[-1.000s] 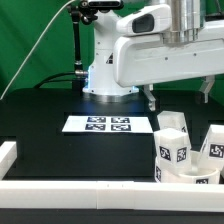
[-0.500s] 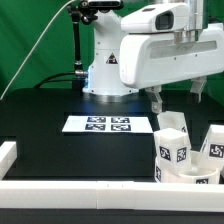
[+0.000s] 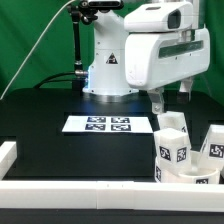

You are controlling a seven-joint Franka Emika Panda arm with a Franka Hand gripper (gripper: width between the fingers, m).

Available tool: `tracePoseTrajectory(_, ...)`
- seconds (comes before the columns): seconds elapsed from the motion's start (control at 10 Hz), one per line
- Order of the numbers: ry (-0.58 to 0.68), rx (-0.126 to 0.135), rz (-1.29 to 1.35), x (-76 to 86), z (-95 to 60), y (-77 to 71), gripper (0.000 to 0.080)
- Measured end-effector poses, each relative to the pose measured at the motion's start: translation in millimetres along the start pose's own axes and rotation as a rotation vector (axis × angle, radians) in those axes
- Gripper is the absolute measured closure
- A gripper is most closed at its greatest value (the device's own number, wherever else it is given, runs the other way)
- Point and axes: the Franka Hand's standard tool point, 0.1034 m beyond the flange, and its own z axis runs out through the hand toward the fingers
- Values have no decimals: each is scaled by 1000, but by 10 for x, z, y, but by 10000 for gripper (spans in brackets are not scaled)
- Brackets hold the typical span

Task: Assemble stool

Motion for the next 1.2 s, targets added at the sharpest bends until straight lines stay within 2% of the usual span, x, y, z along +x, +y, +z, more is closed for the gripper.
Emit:
tracePoseTrajectory(0.2,-8,-3,-95,20,26,-5,151)
tracePoseTrajectory(0.8,-20,14,-59,38,214,-70,151)
tracePoseTrajectory(1.0,-22,17,-59,42,245,-73,176)
tracePoseTrajectory(1.1,-22,17,-58,37,247,-71,349)
tracePoseTrajectory(1.2,-23,17,-58,33,249,-69,462)
